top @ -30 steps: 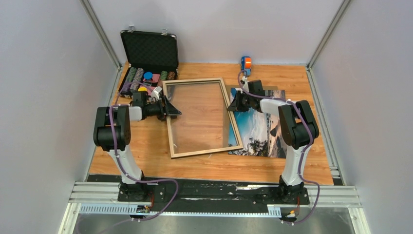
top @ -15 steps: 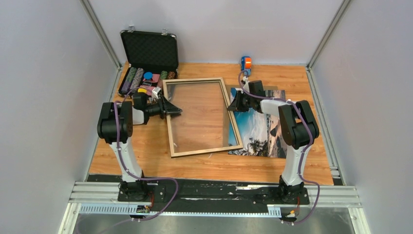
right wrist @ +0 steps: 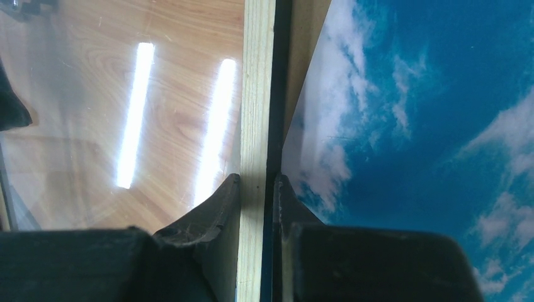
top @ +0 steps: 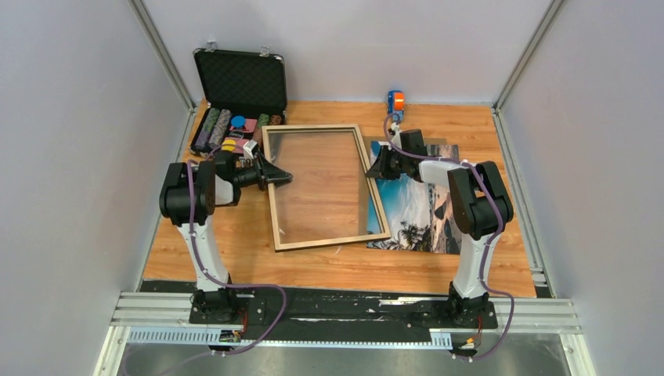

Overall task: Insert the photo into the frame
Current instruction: Pick up the photo frame from the center of the board.

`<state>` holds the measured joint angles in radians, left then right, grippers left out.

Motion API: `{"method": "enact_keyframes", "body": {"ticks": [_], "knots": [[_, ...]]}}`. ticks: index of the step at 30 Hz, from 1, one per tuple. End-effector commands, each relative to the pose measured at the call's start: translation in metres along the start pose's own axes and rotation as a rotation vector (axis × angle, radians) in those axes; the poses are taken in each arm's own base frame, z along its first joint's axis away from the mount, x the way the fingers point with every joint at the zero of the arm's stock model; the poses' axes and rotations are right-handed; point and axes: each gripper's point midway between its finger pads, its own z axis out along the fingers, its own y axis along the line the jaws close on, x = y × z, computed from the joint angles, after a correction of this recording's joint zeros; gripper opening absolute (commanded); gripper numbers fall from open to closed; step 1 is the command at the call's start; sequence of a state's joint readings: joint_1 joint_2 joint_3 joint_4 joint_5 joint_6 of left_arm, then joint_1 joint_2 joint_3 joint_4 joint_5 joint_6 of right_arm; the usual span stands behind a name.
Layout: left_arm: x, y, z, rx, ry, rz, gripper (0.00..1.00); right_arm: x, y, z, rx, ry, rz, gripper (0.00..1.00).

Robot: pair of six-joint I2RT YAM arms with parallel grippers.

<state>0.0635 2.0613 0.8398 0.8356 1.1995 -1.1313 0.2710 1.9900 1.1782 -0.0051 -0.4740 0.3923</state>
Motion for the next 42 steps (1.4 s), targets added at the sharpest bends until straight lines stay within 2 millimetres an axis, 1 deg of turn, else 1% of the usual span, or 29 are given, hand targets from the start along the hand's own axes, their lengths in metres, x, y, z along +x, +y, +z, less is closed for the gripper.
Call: {"method": "enact_keyframes", "body": {"ticks": [1,2,3,4,5,6,7,13,17,18,19,20,21,22,23,24,25,26,27,28,29,32,34,37,38,39,42], "knots": [[0.002,-0.016,0.002,0.073,0.021,0.083,0.25,-0.002,0.026,-0.002,-0.106,-0.002,0.004,0.0],[0.002,-0.017,0.002,0.075,0.022,0.082,0.2,-0.002,0.027,-0.002,-0.109,-0.002,0.002,0.0],[0.002,-0.018,0.002,0.077,0.021,0.085,0.18,-0.003,0.027,-0.002,-0.112,-0.002,0.002,0.0],[0.003,-0.019,0.001,0.079,0.023,0.086,0.11,-0.002,0.027,-0.002,-0.114,0.0,0.002,0.0],[0.003,-0.02,0.001,0.081,0.024,0.087,0.08,-0.001,0.027,-0.001,-0.114,0.0,0.002,0.0],[0.003,-0.022,0.001,0.083,0.023,0.088,0.02,-0.002,0.026,-0.001,-0.113,0.0,0.003,0.0],[0.003,-0.022,0.001,0.083,0.022,0.087,0.0,-0.001,0.026,-0.001,-0.11,0.0,0.004,0.01],[0.002,-0.034,-0.001,0.114,0.022,0.07,0.0,0.0,0.02,0.002,-0.089,-0.001,-0.001,0.02],[0.003,-0.038,0.001,0.142,0.029,0.054,0.0,0.002,0.017,0.004,-0.082,0.005,0.002,0.02],[0.004,-0.041,0.002,0.151,0.031,0.07,0.01,0.003,0.016,0.004,-0.081,0.007,0.003,0.02],[0.005,-0.04,0.003,0.154,0.035,0.06,0.07,0.004,0.016,0.004,-0.08,0.007,0.002,0.02],[0.007,-0.042,0.004,0.159,0.039,0.068,0.1,0.004,0.017,0.005,-0.08,0.008,-0.001,0.02],[0.007,-0.042,0.005,0.16,0.042,0.066,0.18,0.005,0.017,0.005,-0.08,0.01,-0.002,0.02],[0.008,-0.042,0.006,0.161,0.044,0.069,0.22,0.005,0.017,0.005,-0.08,0.009,-0.004,0.02],[0.009,-0.042,0.006,0.161,0.045,0.069,0.31,0.005,0.018,0.005,-0.081,0.009,-0.005,0.02],[0.01,-0.042,0.008,0.162,0.05,0.071,0.36,0.005,0.018,0.005,-0.081,0.009,-0.005,0.02],[0.011,-0.042,0.008,0.162,0.05,0.074,0.43,0.005,0.018,0.005,-0.082,0.009,-0.006,0.02],[0.011,-0.041,0.009,0.161,0.051,0.073,0.46,0.005,0.019,0.005,-0.083,0.01,-0.007,0.02],[0.011,-0.04,0.009,0.16,0.052,0.077,0.53,0.005,0.019,0.006,-0.085,0.012,-0.006,0.02],[0.012,-0.039,0.01,0.158,0.052,0.076,0.55,0.006,0.02,0.006,-0.087,0.013,-0.005,0.02],[0.012,-0.038,0.01,0.156,0.051,0.073,0.6,0.006,0.019,0.006,-0.088,0.015,-0.005,0.02],[0.011,-0.037,0.011,0.157,0.052,0.074,0.68,0.007,0.02,0.006,-0.091,0.016,-0.005,0.02],[0.012,-0.036,0.012,0.157,0.056,0.069,0.76,0.007,0.021,0.006,-0.097,0.021,-0.002,0.02],[0.012,-0.039,0.012,0.172,0.055,0.08,0.81,0.008,0.023,0.007,-0.109,0.026,0.0,0.02],[0.011,-0.038,0.013,0.174,0.056,0.065,0.85,0.008,0.023,0.007,-0.11,0.028,0.0,0.02],[0.018,-0.043,0.02,0.189,0.079,0.086,0.86,0.009,0.023,0.007,-0.115,0.031,0.0,0.02],[0.021,-0.048,0.025,0.21,0.091,0.078,0.95,0.011,0.025,0.007,-0.131,0.038,0.0,0.02]]}}
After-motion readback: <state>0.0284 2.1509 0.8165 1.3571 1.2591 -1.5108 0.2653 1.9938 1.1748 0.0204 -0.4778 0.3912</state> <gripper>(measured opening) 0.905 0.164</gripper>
